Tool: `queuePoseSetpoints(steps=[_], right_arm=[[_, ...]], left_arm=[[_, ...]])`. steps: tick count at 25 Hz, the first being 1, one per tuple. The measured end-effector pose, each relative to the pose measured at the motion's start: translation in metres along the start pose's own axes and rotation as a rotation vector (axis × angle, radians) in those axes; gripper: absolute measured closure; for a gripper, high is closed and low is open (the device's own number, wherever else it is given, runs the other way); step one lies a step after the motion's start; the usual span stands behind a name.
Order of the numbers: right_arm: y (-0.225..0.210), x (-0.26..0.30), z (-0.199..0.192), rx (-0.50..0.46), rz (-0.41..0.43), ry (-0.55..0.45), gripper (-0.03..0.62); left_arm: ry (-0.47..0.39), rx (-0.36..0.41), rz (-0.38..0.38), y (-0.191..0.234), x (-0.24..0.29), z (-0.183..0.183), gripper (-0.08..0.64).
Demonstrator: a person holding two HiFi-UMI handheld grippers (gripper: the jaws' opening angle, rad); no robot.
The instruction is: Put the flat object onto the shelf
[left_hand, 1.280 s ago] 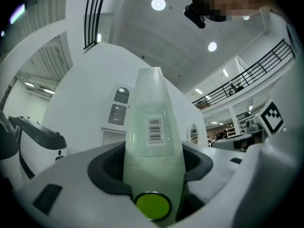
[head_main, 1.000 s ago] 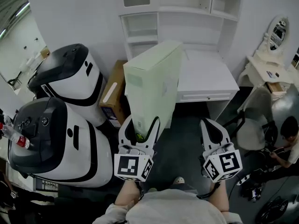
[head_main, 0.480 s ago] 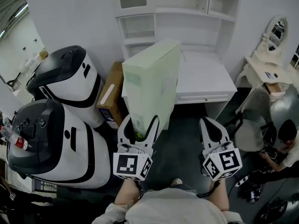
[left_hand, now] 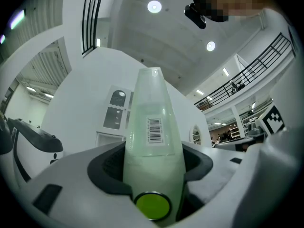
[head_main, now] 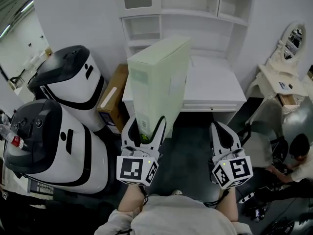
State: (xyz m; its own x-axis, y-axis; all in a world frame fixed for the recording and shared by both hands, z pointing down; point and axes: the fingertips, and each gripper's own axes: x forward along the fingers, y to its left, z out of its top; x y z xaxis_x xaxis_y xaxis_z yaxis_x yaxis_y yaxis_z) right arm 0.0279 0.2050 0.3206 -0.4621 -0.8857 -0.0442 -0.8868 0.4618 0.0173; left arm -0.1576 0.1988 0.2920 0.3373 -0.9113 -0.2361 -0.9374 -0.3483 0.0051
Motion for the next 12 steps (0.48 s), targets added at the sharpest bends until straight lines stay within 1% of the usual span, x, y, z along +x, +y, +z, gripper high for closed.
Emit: queuePoseSetpoints(steps=[6, 12], right_arm=[[-0.024, 0.001, -0.004, 0.006, 0.037, -0.007, 0.586], [-0.036, 0.018, -0.007, 0.005, 0.044, -0.005, 0.586]], left_arm=[[-0.015, 0.024, 0.025, -0.015, 0.014, 0.001, 0.275], [-0.014, 0.035, 0.026, -0.011, 0.035, -0.003, 0.275]])
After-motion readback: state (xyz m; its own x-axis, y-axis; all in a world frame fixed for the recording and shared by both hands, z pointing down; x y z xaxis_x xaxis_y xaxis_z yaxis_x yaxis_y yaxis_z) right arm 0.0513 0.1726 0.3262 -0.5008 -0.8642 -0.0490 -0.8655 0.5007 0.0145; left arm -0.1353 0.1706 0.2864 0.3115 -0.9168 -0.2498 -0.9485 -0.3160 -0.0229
